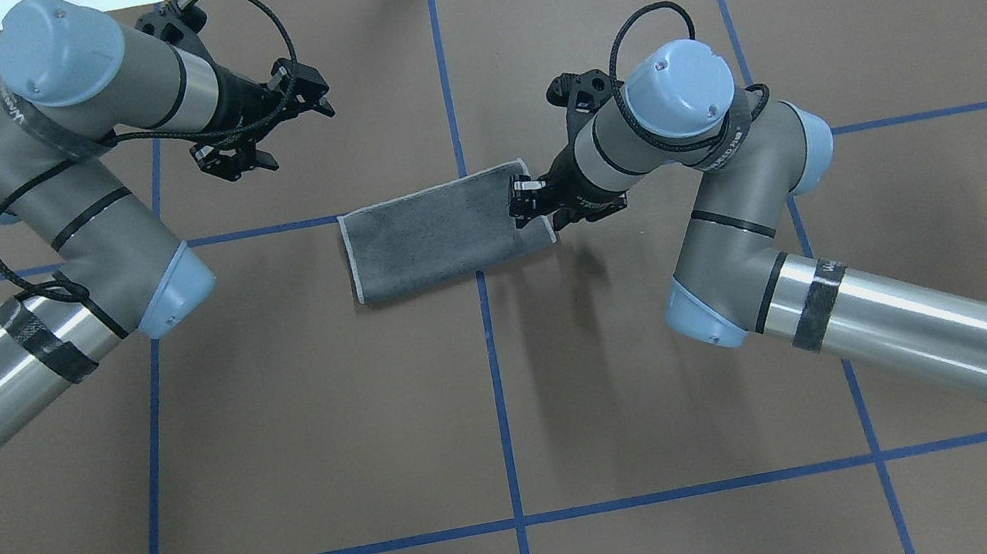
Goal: Fold towel twice with both arms
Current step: 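Grasp the strip's end with the right gripper and lift it slightly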
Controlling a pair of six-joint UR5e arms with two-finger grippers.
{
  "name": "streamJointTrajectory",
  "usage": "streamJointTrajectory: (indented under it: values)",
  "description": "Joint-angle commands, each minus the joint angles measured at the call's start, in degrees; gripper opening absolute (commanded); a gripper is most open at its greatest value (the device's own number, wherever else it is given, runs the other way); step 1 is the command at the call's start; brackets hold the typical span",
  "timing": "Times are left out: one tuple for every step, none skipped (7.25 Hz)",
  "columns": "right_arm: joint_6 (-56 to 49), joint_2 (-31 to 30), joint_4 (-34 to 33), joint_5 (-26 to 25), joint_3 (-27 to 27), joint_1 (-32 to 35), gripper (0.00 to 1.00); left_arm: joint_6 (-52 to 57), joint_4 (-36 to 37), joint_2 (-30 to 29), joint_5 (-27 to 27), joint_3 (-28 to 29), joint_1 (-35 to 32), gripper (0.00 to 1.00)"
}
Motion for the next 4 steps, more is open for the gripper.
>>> streamJointTrajectory:
  values:
    - [-0.03,-0.1,0.0,0.12,-0.07,-0.02,0.56,0.0,0.0,-0.07,0.06,0.0,0.01,0.99]
    - [-0.03,-0.28,0.09,0.12,-0.07,-0.19,0.57,-0.09,0.0,-0.16,0.06,0.0,0.01,0.99]
    - [-0.03,-0.28,0.09,0.12,-0.07,-0.37,0.57,0.0,0.0,-0.08,0.06,0.0,0.01,0.99]
    - [0.06,-0.28,0.09,0.03,-0.07,-0.46,0.55,0.0,-0.09,-0.07,0.06,0.0,0.01,0.99]
